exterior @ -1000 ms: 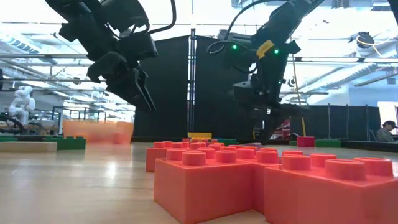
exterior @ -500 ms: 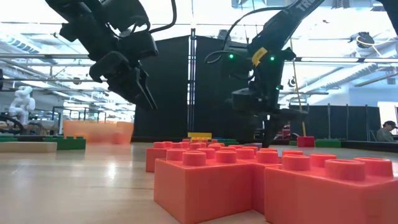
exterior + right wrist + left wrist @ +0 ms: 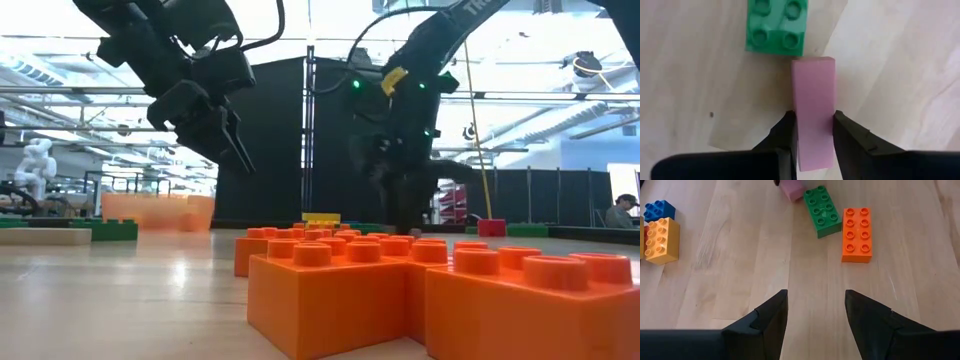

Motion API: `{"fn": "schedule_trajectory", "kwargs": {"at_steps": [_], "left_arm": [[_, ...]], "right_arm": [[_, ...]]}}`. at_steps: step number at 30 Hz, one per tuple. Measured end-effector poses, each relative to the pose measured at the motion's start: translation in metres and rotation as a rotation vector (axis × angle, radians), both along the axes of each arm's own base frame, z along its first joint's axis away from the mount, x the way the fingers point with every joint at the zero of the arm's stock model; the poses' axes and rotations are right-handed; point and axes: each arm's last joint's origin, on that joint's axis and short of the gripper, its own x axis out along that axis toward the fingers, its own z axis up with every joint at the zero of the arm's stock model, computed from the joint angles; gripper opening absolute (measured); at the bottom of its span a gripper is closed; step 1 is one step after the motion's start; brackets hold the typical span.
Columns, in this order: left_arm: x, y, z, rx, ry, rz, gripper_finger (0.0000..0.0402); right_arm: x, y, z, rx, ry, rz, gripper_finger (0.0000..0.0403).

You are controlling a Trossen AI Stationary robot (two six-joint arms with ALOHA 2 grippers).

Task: Sort blocks by size
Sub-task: Put the pink block into the yellow bin

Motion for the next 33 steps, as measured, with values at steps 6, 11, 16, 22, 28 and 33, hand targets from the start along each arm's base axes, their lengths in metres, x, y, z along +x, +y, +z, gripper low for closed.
{"fn": "schedule_trajectory", "kwargs": {"at_steps": [6, 11, 16, 22, 28, 33], "left_arm": [[0.0, 0.0, 0.0, 0.004, 0.0, 0.0, 0.0199], [0.0, 0.001, 0.0, 0.046, 0.001, 0.031, 0.0199], [0.0, 0.001, 0.001, 0.089, -0.005, 0.039, 0.0199], [0.011, -0.013, 0.003, 0.25, -0.082, -0.117, 0.0199], [0.023, -0.031, -0.004, 0.496, -0.108, -0.389, 0.0199], [0.031, -0.033, -0.014, 0.553, -0.113, -0.424, 0.0199]], "right_arm": [[0.005, -0.002, 0.008, 0.018, -0.03, -0.096, 0.009], [0.01, -0.002, 0.014, 0.053, -0.067, -0.158, 0.0091], [0.017, 0.0, 0.021, 0.181, -0.131, -0.222, 0.0092], [0.029, 0.005, 0.031, 0.438, -0.237, -0.251, 0.0093], [0.034, 0.008, 0.035, 0.615, -0.275, -0.265, 0.0093], [0.036, 0.012, 0.036, 0.624, -0.29, -0.255, 0.0093]]}}
